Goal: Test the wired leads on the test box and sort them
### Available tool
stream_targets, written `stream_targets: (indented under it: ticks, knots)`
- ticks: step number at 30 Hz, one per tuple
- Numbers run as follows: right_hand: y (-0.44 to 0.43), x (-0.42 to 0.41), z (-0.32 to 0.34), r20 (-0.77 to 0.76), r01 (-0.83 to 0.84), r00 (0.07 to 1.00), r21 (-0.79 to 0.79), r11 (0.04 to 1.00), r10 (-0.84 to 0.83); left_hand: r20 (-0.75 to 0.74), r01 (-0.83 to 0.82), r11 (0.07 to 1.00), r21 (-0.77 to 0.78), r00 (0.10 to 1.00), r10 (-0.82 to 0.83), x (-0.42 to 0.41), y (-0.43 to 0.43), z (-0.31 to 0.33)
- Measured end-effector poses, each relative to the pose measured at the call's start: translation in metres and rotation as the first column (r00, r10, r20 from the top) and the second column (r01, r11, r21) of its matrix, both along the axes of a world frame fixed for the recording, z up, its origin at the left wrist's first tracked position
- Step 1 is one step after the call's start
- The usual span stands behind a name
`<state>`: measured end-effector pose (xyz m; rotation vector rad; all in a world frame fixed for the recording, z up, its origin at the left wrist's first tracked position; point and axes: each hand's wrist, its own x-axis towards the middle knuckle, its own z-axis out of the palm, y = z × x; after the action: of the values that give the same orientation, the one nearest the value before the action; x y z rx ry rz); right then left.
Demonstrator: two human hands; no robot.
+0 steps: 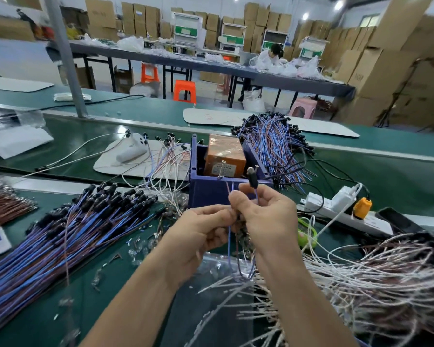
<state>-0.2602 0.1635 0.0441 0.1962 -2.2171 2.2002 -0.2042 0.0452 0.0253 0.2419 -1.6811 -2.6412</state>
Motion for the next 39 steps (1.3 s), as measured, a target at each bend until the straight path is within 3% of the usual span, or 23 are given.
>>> stream_targets:
  ticks: [3, 6, 10, 12, 16, 19, 22, 25, 28, 31, 32, 35, 39]
  knots:
    - [0.019, 0.002, 0.006, 0.186, 0.032, 0.982, -0.247, 0.969, 0.015, 0.051, -0.062, 0.998, -0.014, 0.997, 0.063, 0.0, -0.004, 0.007]
    - [0.055, 0.005, 0.01, 0.315, 0.135, 0.949, -0.479, 0.868, 0.027, 0.073, -0.188, 0.982, -0.015, 0.979, 0.189, 0.003, -0.022, 0.014]
    - [0.108, 0.005, 0.016, 0.319, 0.191, 0.947, -0.618, 0.762, 0.022, 0.057, -0.282, 0.957, -0.074, 0.956, 0.287, 0.008, -0.043, 0.022]
    - [0.136, 0.007, 0.019, 0.302, 0.198, 0.953, -0.603, 0.772, -0.009, 0.054, -0.3, 0.94, -0.164, 0.949, 0.312, 0.007, -0.038, 0.026]
    - [0.198, 0.017, 0.016, 0.222, 0.312, 0.94, -0.265, 0.912, -0.257, -0.007, -0.202, 0.897, -0.394, 0.976, 0.217, 0.011, -0.009, 0.031]
    - [0.247, 0.024, 0.013, 0.156, 0.378, 0.914, 0.001, 0.926, -0.374, -0.004, 0.007, 0.811, -0.585, 1.0, -0.012, 0.019, 0.02, 0.038]
    - [0.298, 0.026, 0.013, 0.148, 0.413, 0.878, 0.244, 0.877, -0.455, 0.136, 0.303, 0.576, -0.76, 0.939, -0.315, 0.023, 0.055, 0.044]
    - [0.339, 0.024, 0.009, 0.14, 0.374, 0.863, 0.467, 0.801, -0.485, 0.241, 0.417, 0.332, -0.846, 0.855, -0.46, 0.025, 0.098, 0.042]
    - [0.365, 0.021, 0.005, 0.094, 0.283, 0.858, 0.735, 0.617, -0.505, 0.219, 0.354, 0.211, -0.911, 0.85, -0.478, 0.024, 0.138, 0.031]
    - [0.376, 0.02, 0.001, 0.029, 0.136, 0.871, 0.944, 0.299, -0.491, 0.147, 0.25, 0.169, -0.953, 0.874, -0.463, 0.024, 0.166, 0.018]
    - [0.377, 0.019, 0.0, 0.012, 0.126, 0.869, 0.962, 0.243, -0.495, 0.128, 0.225, 0.171, -0.959, 0.886, -0.446, 0.023, 0.171, 0.014]
    - [0.372, 0.022, -0.007, -0.053, 0.233, 0.805, 0.945, 0.232, -0.591, 0.091, 0.167, 0.159, -0.973, 0.913, -0.398, 0.02, 0.177, 0.006]
    - [0.357, 0.027, -0.011, -0.282, 0.352, 0.737, 0.936, -0.008, -0.614, 0.021, 0.076, 0.143, -0.987, 0.935, -0.355, 0.02, 0.173, 0.001]
